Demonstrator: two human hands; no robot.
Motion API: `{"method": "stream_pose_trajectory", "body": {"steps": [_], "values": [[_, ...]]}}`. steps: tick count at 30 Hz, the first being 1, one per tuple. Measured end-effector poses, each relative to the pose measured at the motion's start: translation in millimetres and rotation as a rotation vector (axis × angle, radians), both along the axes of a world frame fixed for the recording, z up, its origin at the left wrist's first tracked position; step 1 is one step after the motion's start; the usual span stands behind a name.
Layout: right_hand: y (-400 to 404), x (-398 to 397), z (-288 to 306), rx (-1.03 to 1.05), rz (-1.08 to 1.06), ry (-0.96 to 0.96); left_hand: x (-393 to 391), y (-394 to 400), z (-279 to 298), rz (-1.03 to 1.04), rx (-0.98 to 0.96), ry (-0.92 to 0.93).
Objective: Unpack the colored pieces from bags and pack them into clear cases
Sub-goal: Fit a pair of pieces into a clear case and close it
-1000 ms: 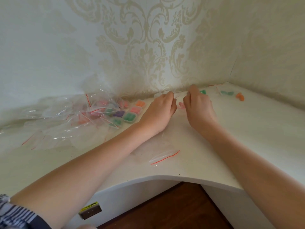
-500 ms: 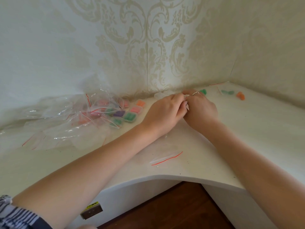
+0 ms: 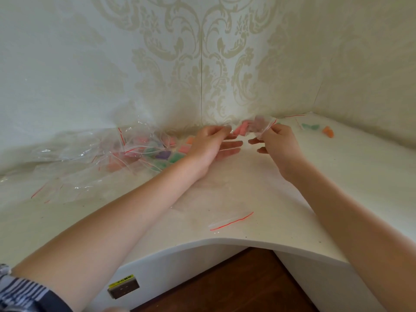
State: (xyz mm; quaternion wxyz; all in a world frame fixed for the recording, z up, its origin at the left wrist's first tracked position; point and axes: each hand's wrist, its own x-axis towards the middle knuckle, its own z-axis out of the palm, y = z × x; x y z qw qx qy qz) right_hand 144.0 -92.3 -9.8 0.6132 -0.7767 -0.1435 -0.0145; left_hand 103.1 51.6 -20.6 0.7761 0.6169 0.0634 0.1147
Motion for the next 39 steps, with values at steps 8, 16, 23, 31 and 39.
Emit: {"method": "stream_pose_trajectory", "body": {"steps": [8,16,23,31,39], "values": [[1.7,-9.2,-0.5,-0.120,0.246,-0.053,-2.6,7.2,0.1,0.038,-0.025,-0.068],[3.1,-2.5,-8.5,-0.194,0.109,-0.224,0.2,0.0,-2.7,0.169,0.236,-0.138],[4.7,-6.5,-3.4,-0.095,0.163,-0.159,3.1,4.1,-2.7,0.315,0.246,-0.180],[2.0,-9.1,5.9,0.010,0.215,-0.049,2.4,13.5,8.8,0.481,0.544,-0.298],[-4.8,-11.4,9.9,0.169,0.181,-0.011,4.8,30.6,5.5,0.634,0.798,-0.266]]}}
